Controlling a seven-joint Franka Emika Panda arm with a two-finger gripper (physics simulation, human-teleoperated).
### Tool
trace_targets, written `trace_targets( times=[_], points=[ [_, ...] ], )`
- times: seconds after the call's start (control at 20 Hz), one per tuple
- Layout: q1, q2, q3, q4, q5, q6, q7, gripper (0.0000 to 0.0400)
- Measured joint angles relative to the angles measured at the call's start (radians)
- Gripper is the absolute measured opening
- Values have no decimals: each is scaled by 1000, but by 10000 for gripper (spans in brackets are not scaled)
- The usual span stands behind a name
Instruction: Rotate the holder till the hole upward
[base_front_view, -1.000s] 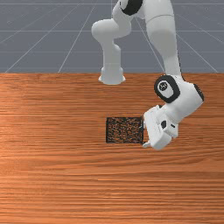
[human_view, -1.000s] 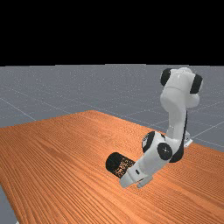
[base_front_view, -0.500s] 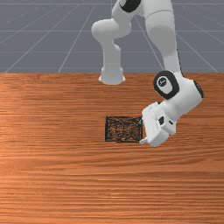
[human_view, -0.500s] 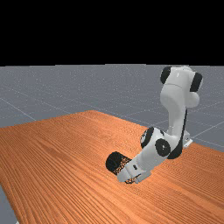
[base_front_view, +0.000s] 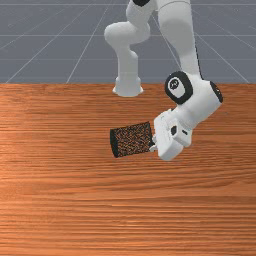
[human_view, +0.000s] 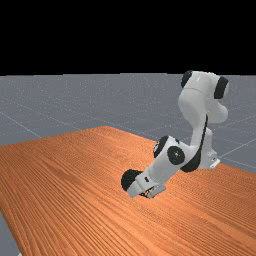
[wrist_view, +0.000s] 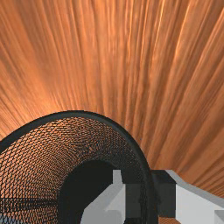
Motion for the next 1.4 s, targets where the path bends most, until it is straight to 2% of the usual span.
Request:
trace_targets(
  times=[0.15, 0.2, 0.25, 0.3, 0.45, 0.55, 0.6, 0.65, 0.7, 0.75, 0.85, 0.9, 0.95, 1.0, 1.2, 1.25, 1.3, 1.35, 1.4],
  points=[
    [-20, 46, 20, 9, 23, 52, -3, 45],
    [-52, 21, 48, -17, 63, 89, -48, 45],
    [-115, -17, 105, -52, 155, 126, -148, 53],
    [-133, -48, 121, -66, 192, 122, -190, 45],
    [-126, -143, 106, -85, 224, 67, -237, 46],
    [-113, -193, 90, -83, 221, 32, -246, 42],
    [-191, -222, 155, -90, 430, 5, -432, 55],
    [-236, -237, 185, -69, 593, -101, -567, 57],
    [-223, -278, 163, -71, 576, -96, -560, 54],
    [-237, -297, 163, -55, 660, -168, -617, 51],
    [-243, -348, 146, -31, 724, -231, -662, 52],
    [-234, -387, 131, -64, 722, -200, -681, 55],
    [-240, -412, 123, -109, 793, -232, -731, 55],
    [-251, -413, 122, -102, 810, -252, -744, 54],
    [-388, -401, 85, -84, 916, -306, -938, 53],
    [-410, -411, 65, -90, 897, -265, -966, 53],
    [-407, -434, 39, -110, 830, -186, -962, 178],
    [-364, -487, 9, -178, 537, -18, -1005, 267],
    [-373, -482, -3, -171, 544, -25, -942, 319]
  ],
)
